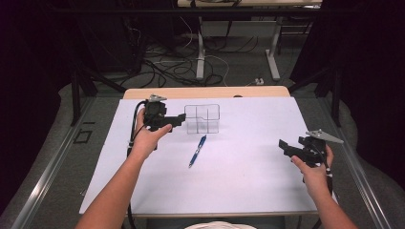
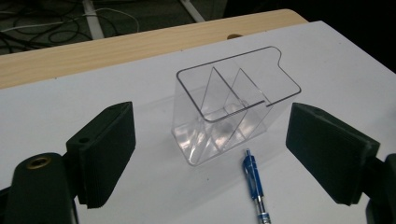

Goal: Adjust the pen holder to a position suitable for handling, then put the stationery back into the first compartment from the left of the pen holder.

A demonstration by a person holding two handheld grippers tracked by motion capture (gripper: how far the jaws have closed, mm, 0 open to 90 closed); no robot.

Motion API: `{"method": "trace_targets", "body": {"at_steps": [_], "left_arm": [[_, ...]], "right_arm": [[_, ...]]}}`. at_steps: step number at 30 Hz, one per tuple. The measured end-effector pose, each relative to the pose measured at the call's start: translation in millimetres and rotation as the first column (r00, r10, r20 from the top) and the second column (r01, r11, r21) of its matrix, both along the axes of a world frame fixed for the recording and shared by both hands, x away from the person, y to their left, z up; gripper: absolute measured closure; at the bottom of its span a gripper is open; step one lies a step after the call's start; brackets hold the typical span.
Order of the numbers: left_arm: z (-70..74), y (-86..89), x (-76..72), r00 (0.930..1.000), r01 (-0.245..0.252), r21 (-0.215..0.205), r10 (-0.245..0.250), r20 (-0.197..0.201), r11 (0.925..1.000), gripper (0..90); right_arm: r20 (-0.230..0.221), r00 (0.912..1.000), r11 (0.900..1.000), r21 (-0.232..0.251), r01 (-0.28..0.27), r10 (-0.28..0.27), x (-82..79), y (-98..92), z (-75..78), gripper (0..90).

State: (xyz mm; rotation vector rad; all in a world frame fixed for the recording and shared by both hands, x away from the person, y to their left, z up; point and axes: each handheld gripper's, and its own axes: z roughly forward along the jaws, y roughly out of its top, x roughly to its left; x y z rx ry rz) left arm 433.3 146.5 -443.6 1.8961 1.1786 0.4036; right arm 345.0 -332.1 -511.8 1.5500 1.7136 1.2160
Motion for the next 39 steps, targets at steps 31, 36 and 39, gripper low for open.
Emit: {"method": "trace_targets", "body": {"at_steps": [31,36,39], "left_arm": [[-36.3,-16.3,-30.7,0.9958,0.092,0.085,-0.091,-0.010,0.9922,31.4],[-43.9,-22.2,-30.7,0.9959,0.089,0.094,-0.087,-0.023,0.9916,36.4],[-46.4,-24.6,-30.0,0.9956,0.090,0.103,-0.086,-0.036,0.9907,37.5]], "right_arm": [[-0.026,0.9995,1.000,-0.004,-0.020,0.020,-2.2,3.2,2.0,14.7],[-0.022,0.9996,1.000,-0.002,-0.019,0.019,-2.1,2.5,2.2,14.7],[-0.019,0.9996,1.000,0.000,-0.018,0.018,-1.9,2.6,2.0,14.7]]}}
